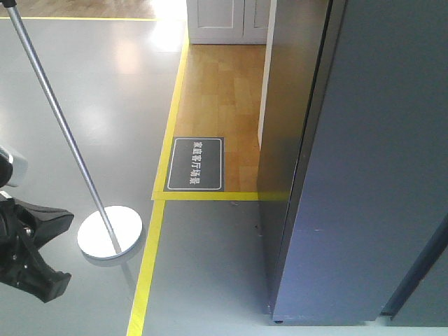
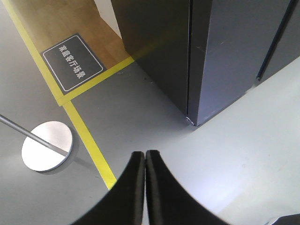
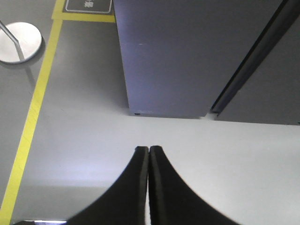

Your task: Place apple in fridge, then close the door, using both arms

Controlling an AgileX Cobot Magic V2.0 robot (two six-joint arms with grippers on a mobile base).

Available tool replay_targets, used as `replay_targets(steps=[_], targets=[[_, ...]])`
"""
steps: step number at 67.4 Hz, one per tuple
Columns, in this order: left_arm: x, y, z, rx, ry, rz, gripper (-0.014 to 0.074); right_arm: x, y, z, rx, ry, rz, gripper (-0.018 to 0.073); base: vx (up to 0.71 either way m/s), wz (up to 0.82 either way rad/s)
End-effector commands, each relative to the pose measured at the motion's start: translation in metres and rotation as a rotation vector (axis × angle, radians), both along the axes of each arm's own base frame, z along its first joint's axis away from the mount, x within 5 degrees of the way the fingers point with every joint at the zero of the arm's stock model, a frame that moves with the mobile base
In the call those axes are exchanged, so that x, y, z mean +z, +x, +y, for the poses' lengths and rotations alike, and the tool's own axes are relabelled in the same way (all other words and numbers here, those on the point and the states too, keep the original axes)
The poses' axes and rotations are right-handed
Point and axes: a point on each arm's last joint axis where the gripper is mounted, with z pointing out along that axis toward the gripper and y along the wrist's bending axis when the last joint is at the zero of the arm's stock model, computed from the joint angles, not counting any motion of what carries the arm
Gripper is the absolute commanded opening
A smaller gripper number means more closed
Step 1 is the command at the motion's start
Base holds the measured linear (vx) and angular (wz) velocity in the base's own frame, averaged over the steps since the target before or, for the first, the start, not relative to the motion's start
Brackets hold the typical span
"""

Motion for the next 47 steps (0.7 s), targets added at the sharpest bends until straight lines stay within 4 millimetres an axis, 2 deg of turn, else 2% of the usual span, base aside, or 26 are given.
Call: replay_targets(steps=[1,13,47], targets=[[0.013,0.001,-0.001,0.0,-0.049,-0.073,-0.0006,0.007,-0.006,0.0,0.006,0.006,-0.094,-0.0003,0.0,0.0],[0.013,0.001,-0.001,0.0,-0.049,-0.073,-0.0006,0.008,-0.016,-0.001,0.007,0.013,-0.14,-0.0003,0.0,0.0],[0.013,0.001,-0.001,0.0,-0.049,-0.073,-0.0006,0.008,-0.017,-0.001,0.006,0.013,-0.144,-0.0003,0.0,0.0]])
